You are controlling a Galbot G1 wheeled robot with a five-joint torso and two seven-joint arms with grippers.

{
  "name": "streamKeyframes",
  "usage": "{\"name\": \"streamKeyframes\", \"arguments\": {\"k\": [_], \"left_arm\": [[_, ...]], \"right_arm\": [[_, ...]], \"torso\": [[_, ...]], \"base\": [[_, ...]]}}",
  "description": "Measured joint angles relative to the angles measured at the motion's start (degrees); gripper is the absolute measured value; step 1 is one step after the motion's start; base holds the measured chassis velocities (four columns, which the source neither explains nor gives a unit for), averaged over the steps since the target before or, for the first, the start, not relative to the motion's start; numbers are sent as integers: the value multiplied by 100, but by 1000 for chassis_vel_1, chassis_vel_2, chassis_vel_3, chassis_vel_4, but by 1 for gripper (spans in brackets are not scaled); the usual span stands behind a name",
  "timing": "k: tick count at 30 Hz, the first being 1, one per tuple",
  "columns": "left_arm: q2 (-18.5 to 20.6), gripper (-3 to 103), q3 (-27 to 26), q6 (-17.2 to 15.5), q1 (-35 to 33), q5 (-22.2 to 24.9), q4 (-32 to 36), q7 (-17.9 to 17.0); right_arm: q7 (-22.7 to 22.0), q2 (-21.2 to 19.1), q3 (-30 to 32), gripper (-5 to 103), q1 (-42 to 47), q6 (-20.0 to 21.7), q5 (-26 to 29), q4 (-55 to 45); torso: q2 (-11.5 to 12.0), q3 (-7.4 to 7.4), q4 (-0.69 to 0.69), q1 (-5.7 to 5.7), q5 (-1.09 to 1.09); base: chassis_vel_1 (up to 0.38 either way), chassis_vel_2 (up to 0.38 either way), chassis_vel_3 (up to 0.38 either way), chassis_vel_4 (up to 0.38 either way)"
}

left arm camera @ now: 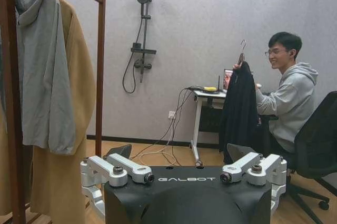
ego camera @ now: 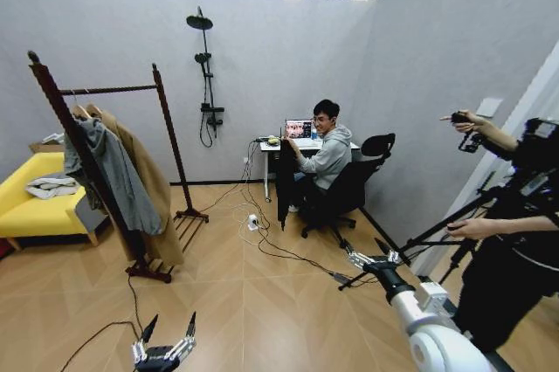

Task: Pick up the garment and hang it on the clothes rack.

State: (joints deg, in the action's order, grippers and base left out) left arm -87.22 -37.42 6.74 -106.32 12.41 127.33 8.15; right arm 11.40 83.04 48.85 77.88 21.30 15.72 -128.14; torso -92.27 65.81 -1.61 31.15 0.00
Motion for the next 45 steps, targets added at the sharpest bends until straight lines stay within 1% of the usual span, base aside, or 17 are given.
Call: {"name": "streamKeyframes", "arguments": {"k": [10, 17, 25, 26, 29, 32, 34, 36, 39, 42, 43, 45], "left_arm": [[0, 100, 0, 0, 0, 0, 0, 0], [0, 100, 0, 0, 0, 0, 0, 0], [0, 100, 0, 0, 0, 0, 1, 0], [1, 100, 1, 0, 1, 0, 0, 0], [0, 100, 0, 0, 0, 0, 1, 0], [0, 100, 0, 0, 0, 0, 0, 0], [0, 100, 0, 0, 0, 0, 0, 0], [0, 100, 0, 0, 0, 0, 0, 0], [0, 100, 0, 0, 0, 0, 0, 0], [0, 100, 0, 0, 0, 0, 1, 0], [0, 100, 0, 0, 0, 0, 0, 0], [0, 100, 0, 0, 0, 0, 0, 0]], "right_arm": [[53, 4, 0, 100, -1, -57, -1, 1], [74, 14, -3, 100, -2, -65, -3, -29], [101, 28, -2, 100, 38, -80, -9, -77], [108, 31, 2, 100, 50, -84, -9, -84], [125, 39, 7, 100, 73, -98, -11, -98], [140, 58, 11, 100, 101, -106, -14, -114], [145, 64, 12, 100, 110, -117, -14, -116], [152, 78, 14, 100, 128, -147, -17, -119], [154, 88, 14, 100, 134, -158, -18, -119], [154, 93, 16, 100, 136, -167, -19, -121], [154, 95, 20, 100, 140, -172, -19, -120], [154, 95, 23, 100, 140, -177, -19, -121]], "torso": [[0, 0, 0, -1, 0], [-1, 0, 0, -1, 1], [1, 1, 0, 2, 1], [1, 1, -2, 2, -3], [1, 1, 1, 2, 2], [0, 0, -1, -1, -1], [-1, 0, -1, -1, 2], [-1, -1, -1, -1, -2], [0, 1, 0, 0, 2], [0, 0, 1, 0, -1], [0, 0, -1, 0, 0], [0, 0, -1, 0, -1]], "base": [[-31, 23, 31, -28], [-88, 113, 91, -99], [-194, 179, 185, -192], [-186, 186, 190, -182], [-191, 203, 187, -194], [-202, 194, 189, -196], [-191, 198, 198, -215], [-206, 209, 237, -213], [-230, 239, 247, -243], [-264, 266, 261, -258], [-254, 271, 243, -266], [-255, 258, 243, -261]]}}
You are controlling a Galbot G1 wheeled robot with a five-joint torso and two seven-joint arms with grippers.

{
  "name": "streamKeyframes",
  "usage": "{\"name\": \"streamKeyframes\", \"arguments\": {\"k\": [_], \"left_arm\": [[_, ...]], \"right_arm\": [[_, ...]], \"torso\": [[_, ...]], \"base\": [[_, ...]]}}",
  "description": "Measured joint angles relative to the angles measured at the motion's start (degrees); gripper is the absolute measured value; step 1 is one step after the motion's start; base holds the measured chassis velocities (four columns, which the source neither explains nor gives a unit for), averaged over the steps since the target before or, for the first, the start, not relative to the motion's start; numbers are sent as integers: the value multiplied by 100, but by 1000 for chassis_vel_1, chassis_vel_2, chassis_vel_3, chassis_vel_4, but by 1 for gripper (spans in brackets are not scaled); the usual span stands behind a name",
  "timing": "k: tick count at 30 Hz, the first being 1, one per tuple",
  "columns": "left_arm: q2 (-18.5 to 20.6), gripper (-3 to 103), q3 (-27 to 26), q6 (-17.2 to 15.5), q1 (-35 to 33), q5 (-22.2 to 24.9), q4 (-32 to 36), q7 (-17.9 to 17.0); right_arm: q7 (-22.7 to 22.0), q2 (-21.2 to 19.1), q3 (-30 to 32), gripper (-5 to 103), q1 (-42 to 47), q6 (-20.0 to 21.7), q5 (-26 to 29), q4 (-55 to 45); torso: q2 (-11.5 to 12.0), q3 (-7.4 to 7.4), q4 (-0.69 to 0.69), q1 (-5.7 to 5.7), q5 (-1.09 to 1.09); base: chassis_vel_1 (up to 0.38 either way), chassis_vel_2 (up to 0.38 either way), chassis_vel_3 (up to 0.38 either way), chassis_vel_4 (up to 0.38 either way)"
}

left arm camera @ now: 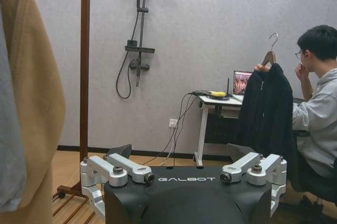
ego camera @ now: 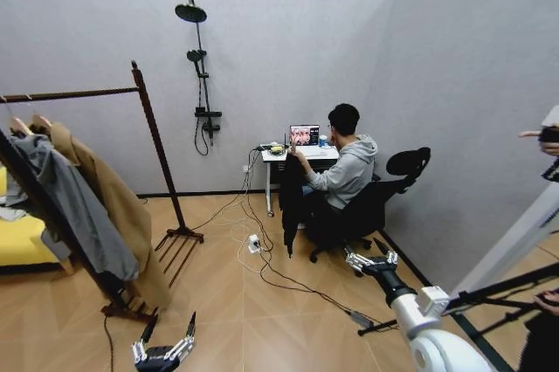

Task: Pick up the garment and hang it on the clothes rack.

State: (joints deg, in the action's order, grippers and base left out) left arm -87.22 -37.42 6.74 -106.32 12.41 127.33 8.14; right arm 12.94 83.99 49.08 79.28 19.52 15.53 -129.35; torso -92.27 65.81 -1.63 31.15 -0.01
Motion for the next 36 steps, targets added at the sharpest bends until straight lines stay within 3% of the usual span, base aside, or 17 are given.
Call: {"name": "streamKeyframes", "arguments": {"k": [26, 36], "left_arm": [[0, 100, 0, 0, 0, 0, 0, 0], [0, 100, 0, 0, 1, 0, 0, 0]], "right_arm": [[-6, -5, 0, 100, -47, -37, -13, 66], [-255, -119, -4, 100, -246, 4, -68, 98]], "torso": [[1, 0, 1, 1, 4], [2, 2, 2, 5, 2]], "base": [[-241, 239, 235, -239], [-172, 171, 169, -157]]}}
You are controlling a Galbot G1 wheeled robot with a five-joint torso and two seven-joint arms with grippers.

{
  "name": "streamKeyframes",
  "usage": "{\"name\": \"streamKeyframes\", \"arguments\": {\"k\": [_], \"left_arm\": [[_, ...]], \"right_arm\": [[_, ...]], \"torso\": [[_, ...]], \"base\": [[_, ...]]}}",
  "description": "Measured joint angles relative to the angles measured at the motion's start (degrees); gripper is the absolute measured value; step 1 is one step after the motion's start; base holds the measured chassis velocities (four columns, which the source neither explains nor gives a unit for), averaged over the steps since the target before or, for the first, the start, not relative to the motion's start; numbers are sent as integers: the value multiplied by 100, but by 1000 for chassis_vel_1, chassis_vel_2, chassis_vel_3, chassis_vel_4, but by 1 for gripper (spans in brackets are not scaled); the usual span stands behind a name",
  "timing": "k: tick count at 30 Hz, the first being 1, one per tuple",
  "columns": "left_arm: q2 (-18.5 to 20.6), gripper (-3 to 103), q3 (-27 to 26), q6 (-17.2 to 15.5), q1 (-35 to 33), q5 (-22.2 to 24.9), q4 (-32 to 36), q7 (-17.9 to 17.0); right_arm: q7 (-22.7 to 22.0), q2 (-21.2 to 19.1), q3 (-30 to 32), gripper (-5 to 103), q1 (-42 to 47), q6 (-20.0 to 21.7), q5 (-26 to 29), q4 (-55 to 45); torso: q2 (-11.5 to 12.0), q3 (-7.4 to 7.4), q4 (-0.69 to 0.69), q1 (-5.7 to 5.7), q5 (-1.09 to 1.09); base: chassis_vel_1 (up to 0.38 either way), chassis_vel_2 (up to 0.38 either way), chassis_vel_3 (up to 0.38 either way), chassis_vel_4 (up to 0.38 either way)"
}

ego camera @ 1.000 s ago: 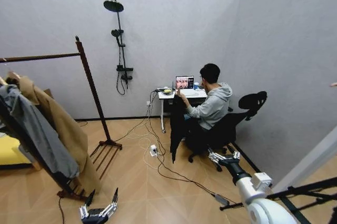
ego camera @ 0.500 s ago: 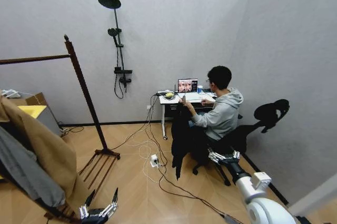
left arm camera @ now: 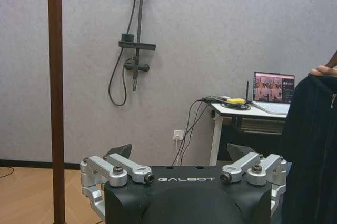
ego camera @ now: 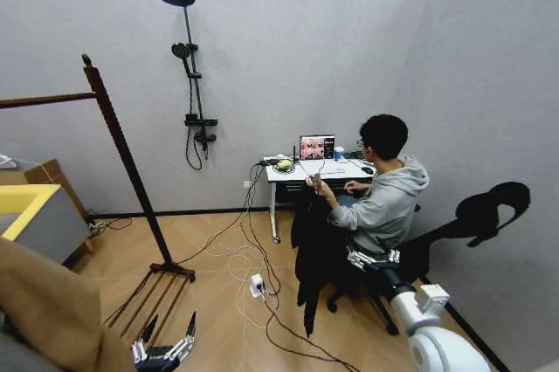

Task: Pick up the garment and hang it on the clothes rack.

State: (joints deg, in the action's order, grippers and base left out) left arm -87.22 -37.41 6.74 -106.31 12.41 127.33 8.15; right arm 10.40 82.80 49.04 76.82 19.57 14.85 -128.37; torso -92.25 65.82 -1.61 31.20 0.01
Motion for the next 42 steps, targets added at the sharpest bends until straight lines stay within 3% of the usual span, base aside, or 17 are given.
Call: {"name": "streamKeyframes", "arguments": {"k": [5, 11, 18, 22, 30, 36, 42], "left_arm": [[0, 100, -1, 0, -1, 0, 0, 0], [0, 100, -1, 0, -2, 0, 0, 0], [0, 100, 0, 0, -1, 0, 0, -1], [0, 100, 0, 0, -1, 0, 0, 0], [0, 100, 0, 0, -1, 0, 0, 0], [0, 100, 0, 0, -1, 0, 0, 0], [0, 100, 0, 0, -1, 0, 0, 0]], "right_arm": [[-224, -250, -2, 100, -431, 242, 297, 144], [-735, -883, -247, 100, -1677, 531, 833, 1026], [-888, -1474, -754, 100, -2471, 566, 1144, 1891], [-619, -1874, -1242, 100, -3046, 393, 1244, 2327], [-636, -2015, -1805, 100, -3570, 375, 1307, 2592], [-1074, -1973, -2345, 100, -4212, 458, 1316, 3162], [-1234, -1947, -2642, 100, -4464, 477, 1400, 3471]], "torso": [[-3, -2, -4, -9, 1], [-5, -3, 1, -10, -1], [-1, 0, 1, -2, 0], [-2, -1, -1, -4, -2], [-2, -1, -2, -5, -1], [-2, -1, -1, -5, -2], [-2, -2, -1, -5, -2]], "base": [[20, 1, -27, 14], [21, -16, -18, 15], [0, 0, 0, 0], [0, 0, 0, 0], [0, 0, 0, 0], [0, 0, 0, 0], [0, 0, 0, 0]]}}
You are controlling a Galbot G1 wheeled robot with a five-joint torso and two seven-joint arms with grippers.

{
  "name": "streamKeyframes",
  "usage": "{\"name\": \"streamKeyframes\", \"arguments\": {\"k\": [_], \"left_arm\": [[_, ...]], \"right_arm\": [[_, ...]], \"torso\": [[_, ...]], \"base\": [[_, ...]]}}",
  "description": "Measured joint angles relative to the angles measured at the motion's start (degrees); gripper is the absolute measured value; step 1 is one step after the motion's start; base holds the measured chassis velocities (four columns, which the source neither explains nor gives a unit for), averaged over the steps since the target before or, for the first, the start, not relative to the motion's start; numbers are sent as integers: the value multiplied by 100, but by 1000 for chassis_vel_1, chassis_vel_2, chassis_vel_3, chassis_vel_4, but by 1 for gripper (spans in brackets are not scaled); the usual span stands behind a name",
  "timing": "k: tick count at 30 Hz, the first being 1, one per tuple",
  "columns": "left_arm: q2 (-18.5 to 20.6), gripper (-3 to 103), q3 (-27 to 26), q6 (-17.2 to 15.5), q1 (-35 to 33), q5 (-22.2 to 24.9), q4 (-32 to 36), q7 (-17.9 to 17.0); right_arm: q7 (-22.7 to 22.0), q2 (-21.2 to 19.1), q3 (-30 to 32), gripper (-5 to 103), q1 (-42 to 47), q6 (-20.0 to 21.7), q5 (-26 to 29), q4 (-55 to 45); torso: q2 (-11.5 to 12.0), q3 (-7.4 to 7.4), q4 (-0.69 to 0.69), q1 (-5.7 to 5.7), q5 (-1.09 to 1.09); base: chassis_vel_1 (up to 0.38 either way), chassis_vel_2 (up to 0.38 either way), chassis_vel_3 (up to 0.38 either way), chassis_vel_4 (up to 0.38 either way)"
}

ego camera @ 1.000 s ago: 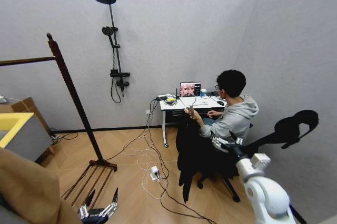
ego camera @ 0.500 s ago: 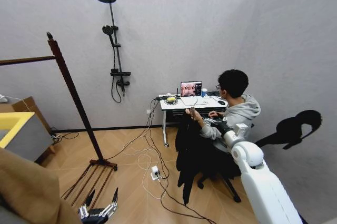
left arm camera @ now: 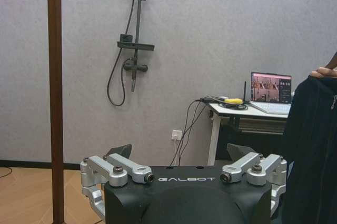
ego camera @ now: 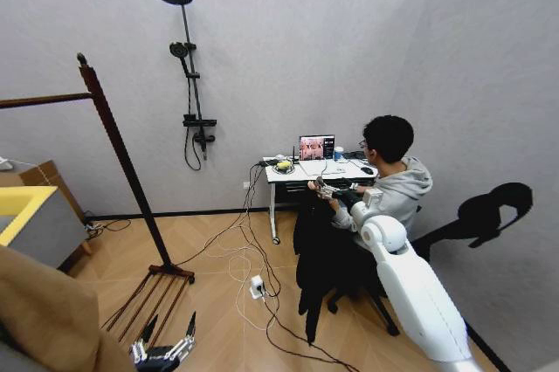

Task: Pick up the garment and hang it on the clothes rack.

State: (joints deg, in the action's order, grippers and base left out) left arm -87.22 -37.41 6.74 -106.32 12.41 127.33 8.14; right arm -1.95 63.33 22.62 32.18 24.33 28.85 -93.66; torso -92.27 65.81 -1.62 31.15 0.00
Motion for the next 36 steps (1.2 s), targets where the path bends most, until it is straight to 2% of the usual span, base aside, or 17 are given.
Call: {"name": "streamKeyframes", "arguments": {"k": [2, 11, 14, 17, 20, 21, 23, 24, 26, 27, 29, 30, 32, 33, 36], "left_arm": [[0, 100, 0, 0, 0, 0, 0, 0], [0, 100, 0, 0, 0, 0, 0, 0], [0, 100, 0, 0, 0, 0, 0, 0], [0, 100, 0, 0, 0, 0, 0, 0], [0, 100, 0, 0, 0, 0, 0, 0], [0, 100, 0, 0, 0, 0, 0, 0], [0, 100, 0, 1, 0, 0, 0, 0], [0, 100, 0, 1, 0, 0, 0, 0], [0, 100, 0, 0, 0, 0, 0, 0], [0, 100, 0, 0, 0, 0, 0, 0], [0, 100, 0, 0, 0, 0, 0, 0], [0, 100, 0, 0, 0, 0, 0, 0], [0, 100, 0, 0, 0, 0, 0, 0], [0, 100, 0, 0, 0, 0, 0, 0], [0, 100, 0, 0, 0, 0, 0, 0]], "right_arm": [[-81, 17, -216, 100, -185, -4, 27, 224], [-161, 103, -490, 103, -399, -29, 34, 598], [-203, 150, -520, 90, -415, -72, 21, 662], [-208, 166, -522, 84, -419, -99, -10, 685], [-213, 180, -515, 67, -389, -129, -79, 696], [-213, 180, -515, 67, -389, -129, -79, 696], [-212, 185, -502, 57, -371, -139, -89, 689], [-212, 185, -502, 57, -371, -139, -89, 689], [-212, 187, -489, 46, -353, -143, -100, 665], [-212, 187, -489, 46, -353, -143, -100, 665], [-212, 180, -481, 35, -338, -145, -107, 638], [-212, 180, -481, 35, -338, -145, -107, 638], [-213, 161, -469, 24, -332, -145, -105, 610], [-213, 161, -469, 24, -332, -145, -105, 610], [-220, 123, -452, 10, -307, -144, -94, 575]], "torso": [[0, 0, 0, 0, 0], [0, 0, 0, 0, 0], [0, 0, 0, 0, 0], [0, 0, 0, 0, 0], [0, 0, 0, 0, 0], [0, 0, 0, 0, 0], [0, 0, -1, 0, 0], [0, 0, -1, 0, 0], [0, 0, 0, 0, 0], [0, 0, 0, 0, 0], [0, 0, -1, 0, 1], [0, 0, -1, 0, 1], [-1, 0, -1, 0, 0], [-1, 0, -1, 0, 0], [0, 0, -1, 0, 1]], "base": [[0, 0, 0, 0], [0, 0, 0, 0], [0, 0, 0, 0], [0, 0, 0, 0], [0, 0, 0, 0], [0, 0, 0, 0], [0, 0, 0, 0], [0, 0, 0, 0], [0, 0, 0, 0], [0, 0, 0, 0], [0, 0, 0, 0], [0, 0, 0, 0], [0, 0, 0, 0], [0, 0, 0, 0], [0, 0, 0, 0]]}}
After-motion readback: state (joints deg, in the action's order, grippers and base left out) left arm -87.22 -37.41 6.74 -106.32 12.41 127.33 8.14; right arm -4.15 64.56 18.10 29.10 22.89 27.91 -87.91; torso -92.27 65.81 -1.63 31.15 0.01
